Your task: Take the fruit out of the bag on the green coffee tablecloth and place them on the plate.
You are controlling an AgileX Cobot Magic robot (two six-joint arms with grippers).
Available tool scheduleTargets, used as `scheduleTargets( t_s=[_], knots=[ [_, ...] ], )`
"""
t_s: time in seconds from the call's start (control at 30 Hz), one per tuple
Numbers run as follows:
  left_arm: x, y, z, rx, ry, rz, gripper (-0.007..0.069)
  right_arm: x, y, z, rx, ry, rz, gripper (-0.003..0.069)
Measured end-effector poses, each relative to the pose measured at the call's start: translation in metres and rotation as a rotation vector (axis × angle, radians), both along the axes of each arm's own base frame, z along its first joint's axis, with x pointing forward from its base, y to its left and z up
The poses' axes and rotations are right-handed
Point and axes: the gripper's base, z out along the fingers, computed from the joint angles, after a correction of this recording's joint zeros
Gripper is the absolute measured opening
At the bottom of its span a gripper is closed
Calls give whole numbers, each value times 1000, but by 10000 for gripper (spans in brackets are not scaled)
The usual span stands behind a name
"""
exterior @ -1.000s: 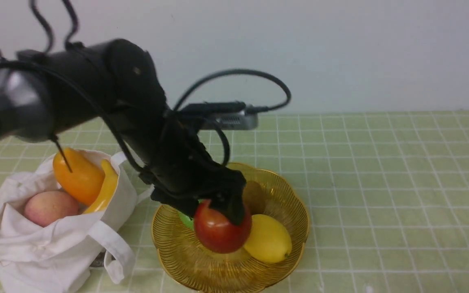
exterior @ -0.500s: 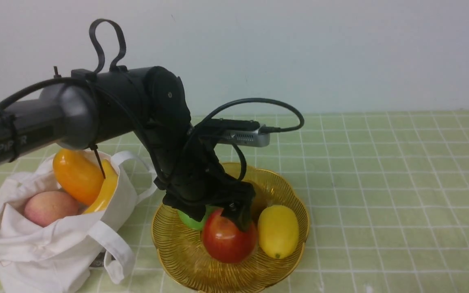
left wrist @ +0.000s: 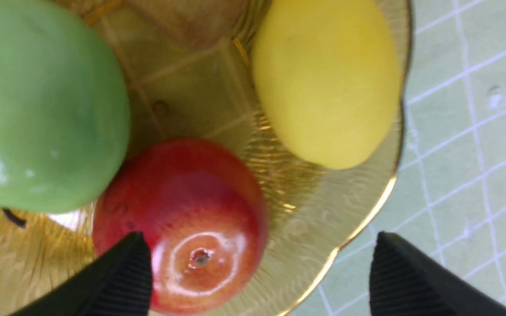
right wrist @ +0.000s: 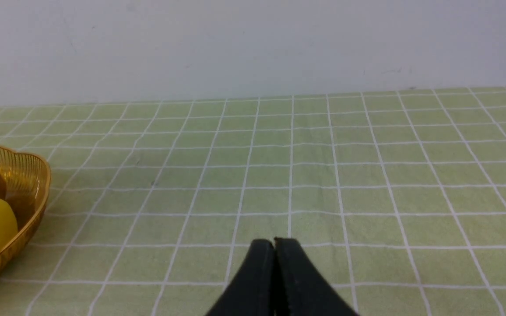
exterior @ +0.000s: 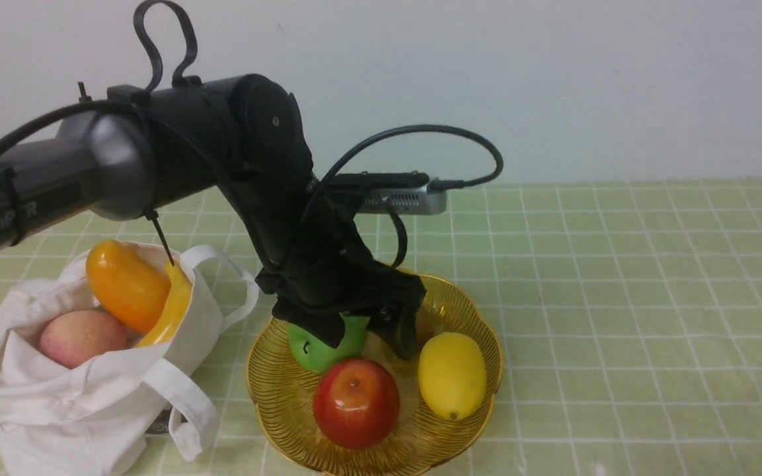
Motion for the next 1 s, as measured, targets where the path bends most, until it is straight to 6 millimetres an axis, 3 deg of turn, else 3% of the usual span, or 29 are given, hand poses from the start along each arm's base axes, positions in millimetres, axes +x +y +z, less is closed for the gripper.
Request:
scheduleTargets(
  t_s=[0.1,0.27,0.33,0.53,0.73,1.0],
  knots=[
    [2,-2,24,-23,-39,-15,440,0,0,0,0,0,0,-15],
    [-4,4,88,-50,-195,-59,73,0,0,0,0,0,0,-15],
    [-8,10,106,-36,-262,-63,20,0,0,0,0,0,0,-15],
    [-30,32,146,12,-403,-47,-8,0,0,0,0,0,0,-15],
    [-62,51,171,6,-473,-39,-8,0,0,0,0,0,0,-15],
    [-120,87,174,54,-535,-61,-8,0,0,0,0,0,0,-15]
  ],
)
